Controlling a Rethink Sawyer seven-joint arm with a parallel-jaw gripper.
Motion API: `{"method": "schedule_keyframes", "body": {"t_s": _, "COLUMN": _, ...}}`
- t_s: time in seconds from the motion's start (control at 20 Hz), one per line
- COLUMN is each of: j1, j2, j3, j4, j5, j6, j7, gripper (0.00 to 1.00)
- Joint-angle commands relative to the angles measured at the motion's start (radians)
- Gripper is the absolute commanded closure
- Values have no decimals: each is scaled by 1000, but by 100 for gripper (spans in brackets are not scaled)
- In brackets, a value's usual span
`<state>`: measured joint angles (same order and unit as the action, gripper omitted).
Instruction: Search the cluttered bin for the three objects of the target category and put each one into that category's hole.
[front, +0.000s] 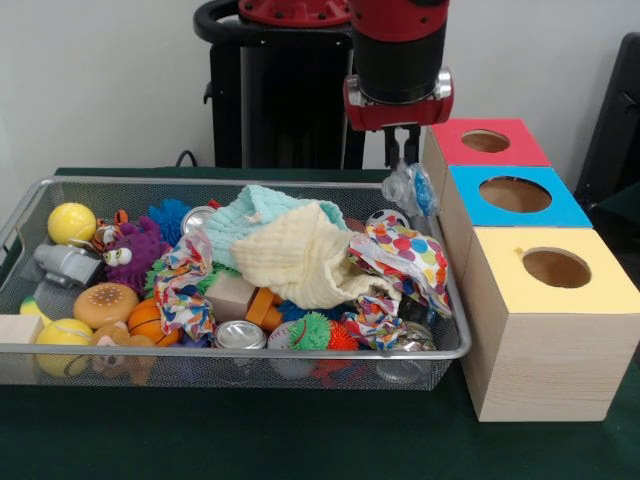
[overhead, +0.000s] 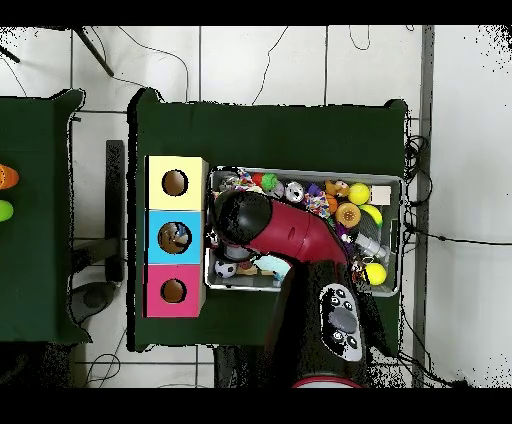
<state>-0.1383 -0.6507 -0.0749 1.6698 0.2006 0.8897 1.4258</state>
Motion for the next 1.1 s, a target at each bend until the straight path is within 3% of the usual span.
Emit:
{"method": "schedule_keyframes", "body": {"t_s": 0.05, "j1": 7, "j2": 6, "j3": 14, "j4": -20, "j5": 71, "j6": 81, "j7": 316, "gripper": 100}}
{"method": "schedule_keyframes", "body": {"t_s": 0.6, "j1": 35, "j2": 4, "j3": 5, "j4": -41, "j5": 75, "j6": 93, "j7": 365, "gripper": 100}}
{"method": "schedule_keyframes", "body": {"t_s": 1.1, "j1": 76, "j2": -22, "j3": -45, "j4": -90, "j5": 85, "j6": 177, "j7": 427, "gripper": 100}}
